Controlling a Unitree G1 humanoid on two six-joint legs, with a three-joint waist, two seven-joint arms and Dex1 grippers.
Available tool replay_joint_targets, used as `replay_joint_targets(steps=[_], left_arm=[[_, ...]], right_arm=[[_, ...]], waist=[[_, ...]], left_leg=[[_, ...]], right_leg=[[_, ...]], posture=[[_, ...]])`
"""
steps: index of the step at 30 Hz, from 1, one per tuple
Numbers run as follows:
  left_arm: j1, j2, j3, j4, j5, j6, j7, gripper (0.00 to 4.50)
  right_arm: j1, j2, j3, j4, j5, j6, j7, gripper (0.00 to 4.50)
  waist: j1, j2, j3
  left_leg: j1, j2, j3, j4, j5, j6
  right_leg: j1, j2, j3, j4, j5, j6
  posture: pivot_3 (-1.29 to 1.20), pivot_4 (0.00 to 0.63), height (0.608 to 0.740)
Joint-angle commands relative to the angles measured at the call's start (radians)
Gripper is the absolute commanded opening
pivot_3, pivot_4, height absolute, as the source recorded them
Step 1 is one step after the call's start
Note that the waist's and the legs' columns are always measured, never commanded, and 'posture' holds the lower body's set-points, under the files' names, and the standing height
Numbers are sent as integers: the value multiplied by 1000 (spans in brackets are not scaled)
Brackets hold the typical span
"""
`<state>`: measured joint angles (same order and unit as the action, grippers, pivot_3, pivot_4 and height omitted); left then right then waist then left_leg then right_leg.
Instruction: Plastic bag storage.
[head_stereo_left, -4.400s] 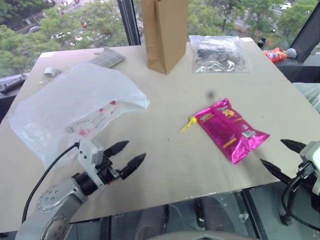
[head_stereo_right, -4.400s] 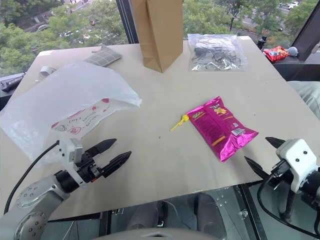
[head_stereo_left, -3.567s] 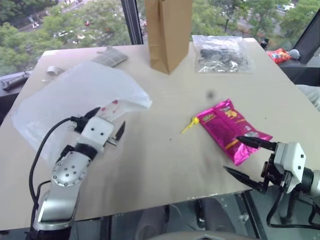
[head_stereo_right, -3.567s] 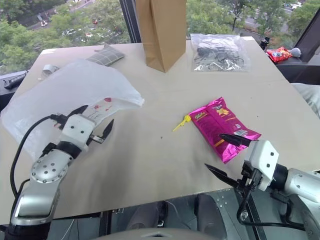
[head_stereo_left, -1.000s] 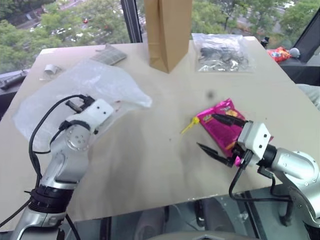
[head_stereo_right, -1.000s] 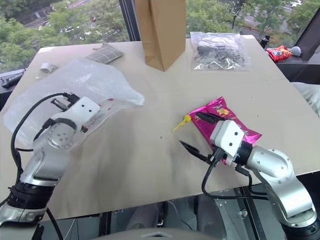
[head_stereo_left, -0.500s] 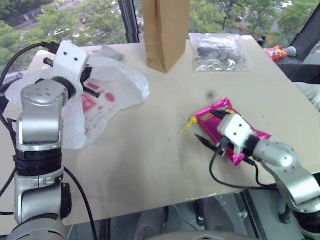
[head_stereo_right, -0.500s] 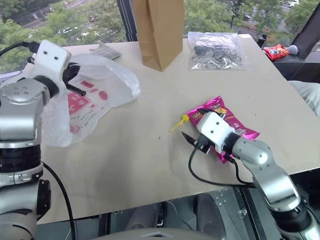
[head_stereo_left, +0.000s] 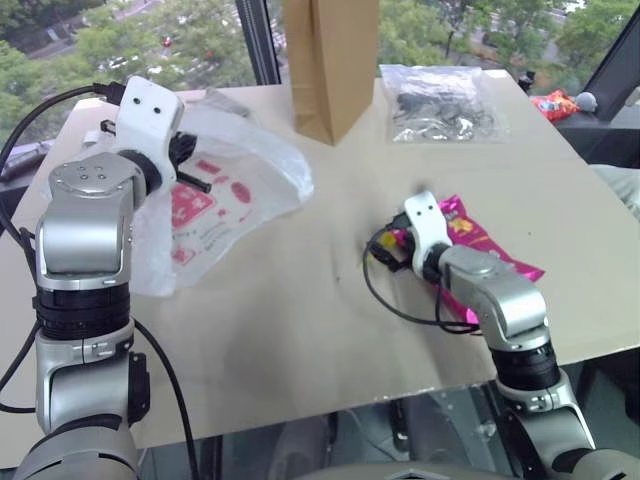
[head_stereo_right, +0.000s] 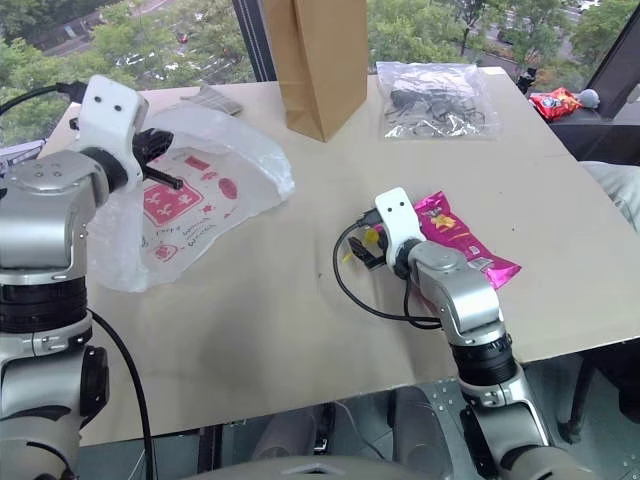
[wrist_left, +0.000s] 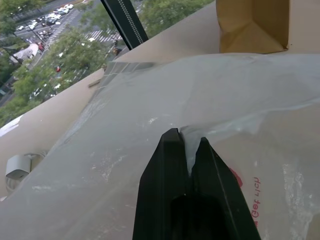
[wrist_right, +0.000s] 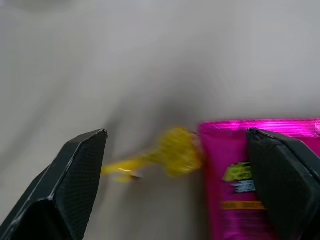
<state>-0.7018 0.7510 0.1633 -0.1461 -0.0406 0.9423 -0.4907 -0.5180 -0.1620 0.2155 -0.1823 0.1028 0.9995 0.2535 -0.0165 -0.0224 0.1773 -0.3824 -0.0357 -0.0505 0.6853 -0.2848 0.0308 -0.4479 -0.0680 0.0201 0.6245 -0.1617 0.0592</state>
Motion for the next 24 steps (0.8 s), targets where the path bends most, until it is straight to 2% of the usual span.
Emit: replay_joint_targets(steps=[1, 6, 9, 12, 16, 20, 24], left_arm=[[-1, 5, 9, -61, -3, 11, 24, 49], [13, 2, 11, -76, -9, 21, 37, 49], [16, 0, 10, -82, -12, 24, 43, 49], [18, -3, 10, -87, -21, 27, 49, 0], [9, -12, 14, -85, -31, 27, 59, 0], [14, -12, 18, -92, -39, 31, 65, 0], [19, -16, 19, -97, -47, 36, 75, 0]], right_arm=[[-9, -61, 108, 2, -67, -58, 24, 4500], [10, -169, 175, -49, -112, -106, 75, 4500], [16, -194, 180, -66, -114, -132, 96, 4500], [17, -181, 163, -71, -98, -125, 111, 3847], [16, -124, 125, -60, -50, -151, 134, 1954], [46, -121, 112, -119, -2, -306, 222, 1954], [84, -180, 105, -196, 35, -331, 308, 1954]], waist=[[-2, 0, 0], [-1, 0, 0], [0, 0, 0], [0, 0, 0], [-1, -1, 0], [-2, 0, 0], [-2, 0, 0]], left_leg=[[0, 0, 0, 0, 0, 0], [1, 0, 0, 0, 0, -1], [1, 0, 0, 0, 0, -1], [1, 0, 0, 0, 0, -1], [1, 0, 0, 0, 0, -1], [1, 0, 0, 0, 0, -1], [0, 0, 0, 0, 0, -1]], right_leg=[[0, 0, 0, 0, 0, 0], [0, 0, 0, 0, 0, 0], [0, 0, 0, 0, 0, 0], [1, 0, 0, 0, 0, 0], [0, 0, 0, 1, 0, 0], [0, 0, 0, 0, 0, 0], [0, 0, 0, 0, 0, 0]], posture=[[0, 150, 740], [0, 150, 740], [0, 150, 740], [0, 150, 740], [0, 150, 740], [0, 150, 740], [0, 150, 740]])
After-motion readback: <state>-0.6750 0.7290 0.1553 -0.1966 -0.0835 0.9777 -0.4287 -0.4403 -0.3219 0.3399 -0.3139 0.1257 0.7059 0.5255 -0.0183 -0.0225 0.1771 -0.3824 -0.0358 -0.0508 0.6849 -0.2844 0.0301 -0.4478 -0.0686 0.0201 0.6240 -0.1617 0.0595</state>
